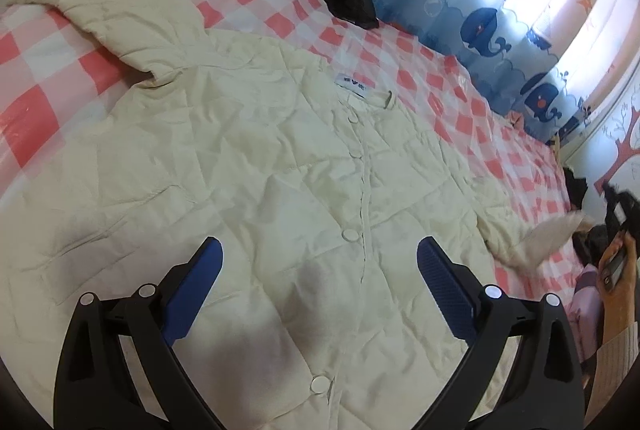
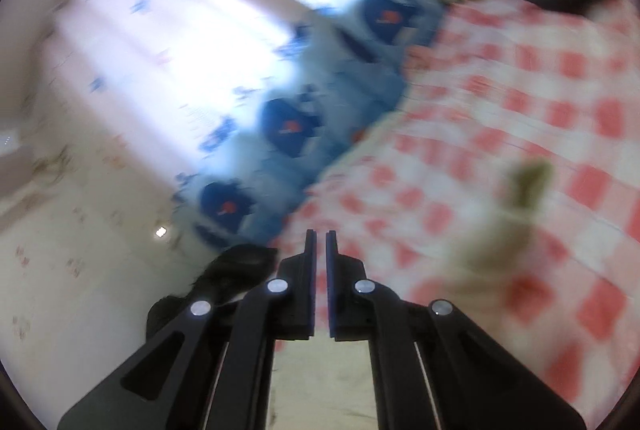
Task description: Fold large clothes
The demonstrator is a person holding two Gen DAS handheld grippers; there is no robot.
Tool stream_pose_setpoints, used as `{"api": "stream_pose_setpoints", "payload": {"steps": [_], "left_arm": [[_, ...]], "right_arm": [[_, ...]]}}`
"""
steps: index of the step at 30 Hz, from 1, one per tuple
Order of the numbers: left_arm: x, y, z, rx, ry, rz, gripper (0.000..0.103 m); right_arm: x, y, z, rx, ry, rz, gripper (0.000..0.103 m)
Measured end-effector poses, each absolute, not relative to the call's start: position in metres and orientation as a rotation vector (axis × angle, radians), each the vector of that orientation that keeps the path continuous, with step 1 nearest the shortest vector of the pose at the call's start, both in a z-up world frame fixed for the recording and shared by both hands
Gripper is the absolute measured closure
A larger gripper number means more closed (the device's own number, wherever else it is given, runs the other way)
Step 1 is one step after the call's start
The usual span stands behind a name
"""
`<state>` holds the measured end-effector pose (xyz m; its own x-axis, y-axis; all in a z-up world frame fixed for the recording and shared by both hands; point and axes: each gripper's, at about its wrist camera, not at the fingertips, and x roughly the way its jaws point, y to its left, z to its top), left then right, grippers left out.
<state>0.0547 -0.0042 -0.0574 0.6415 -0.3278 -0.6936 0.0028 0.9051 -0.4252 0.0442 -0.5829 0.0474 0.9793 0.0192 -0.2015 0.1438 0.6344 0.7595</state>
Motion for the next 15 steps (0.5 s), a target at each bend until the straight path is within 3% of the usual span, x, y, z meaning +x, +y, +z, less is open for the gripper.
{"api": "stream_pose_setpoints", "payload": {"steps": [6, 7, 8, 9, 10, 15], "left_arm": [[0.056, 0.012, -0.056, -0.465, 0.879, -0.187, 0.009], [0.056, 0.015, -0.056, -0.486, 0.886, -0.187, 0.009], [0.056, 0.017, -0.057, -0.496, 0.889, -0.189, 0.009], [0.056, 0.02, -0.058, -0.513, 0.896, -0.191, 0.009], [0.056, 0.02, -0.059, -0.519, 0.9, -0.191, 0.009], [0.058, 0.013, -0.066, -0.506, 0.921, -0.183, 0.009]], "right_arm": [[0.066, -0.539, 0.083, 0.837, 0.277, 0.005, 0.096], [0.054, -0.545, 0.077, 0.846, 0.285, -0.003, 0.083], [0.041, -0.554, 0.067, 0.866, 0.297, -0.01, 0.052], [0.021, -0.566, 0.054, 0.89, 0.307, -0.063, 0.038], [0.003, -0.579, 0.039, 0.911, 0.308, -0.12, 0.032], [-0.068, -0.653, -0.065, 1.172, 0.407, -0.259, 0.032]]}}
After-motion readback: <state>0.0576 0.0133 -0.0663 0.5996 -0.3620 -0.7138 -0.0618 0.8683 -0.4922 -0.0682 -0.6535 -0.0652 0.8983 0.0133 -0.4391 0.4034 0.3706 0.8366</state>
